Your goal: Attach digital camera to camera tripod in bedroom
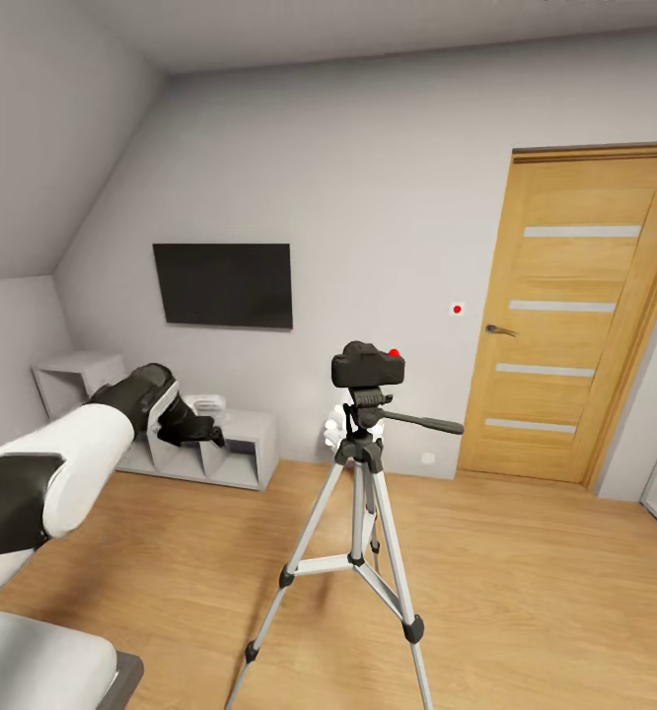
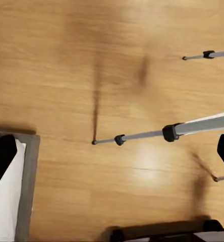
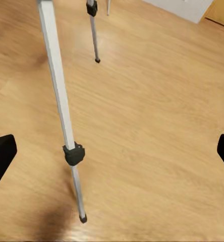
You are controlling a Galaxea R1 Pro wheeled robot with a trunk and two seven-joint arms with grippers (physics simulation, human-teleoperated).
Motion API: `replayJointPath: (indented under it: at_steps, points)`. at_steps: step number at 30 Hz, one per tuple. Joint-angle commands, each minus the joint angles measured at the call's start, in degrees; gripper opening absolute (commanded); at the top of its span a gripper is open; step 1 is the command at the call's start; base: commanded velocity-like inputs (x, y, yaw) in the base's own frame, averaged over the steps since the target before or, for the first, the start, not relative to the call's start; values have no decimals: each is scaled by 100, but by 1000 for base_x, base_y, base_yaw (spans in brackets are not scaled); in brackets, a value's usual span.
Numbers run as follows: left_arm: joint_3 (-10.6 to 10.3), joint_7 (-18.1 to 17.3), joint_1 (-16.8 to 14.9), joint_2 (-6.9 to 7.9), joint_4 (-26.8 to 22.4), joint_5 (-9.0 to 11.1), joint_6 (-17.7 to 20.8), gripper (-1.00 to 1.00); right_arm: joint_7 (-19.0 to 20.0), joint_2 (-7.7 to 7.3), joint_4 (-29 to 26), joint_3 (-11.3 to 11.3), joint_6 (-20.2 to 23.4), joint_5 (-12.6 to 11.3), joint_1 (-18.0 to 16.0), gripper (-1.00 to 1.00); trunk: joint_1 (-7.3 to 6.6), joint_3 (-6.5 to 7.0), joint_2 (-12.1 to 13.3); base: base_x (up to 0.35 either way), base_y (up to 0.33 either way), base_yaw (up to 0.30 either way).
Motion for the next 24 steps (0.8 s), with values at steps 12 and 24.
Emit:
replayJointPath:
  at_steps: [12,24]
  points:
    - [359,985,891,-188,761,6,-1407,100,-295,-2,30,50,1946,-39,104,100,2,-2,-5,0,0,0]
    - [389,1743,1493,-12,765,11,-1665,100,-384,-52,47,50,2683,-47,241,100,2,-2,-5,0,0,0]
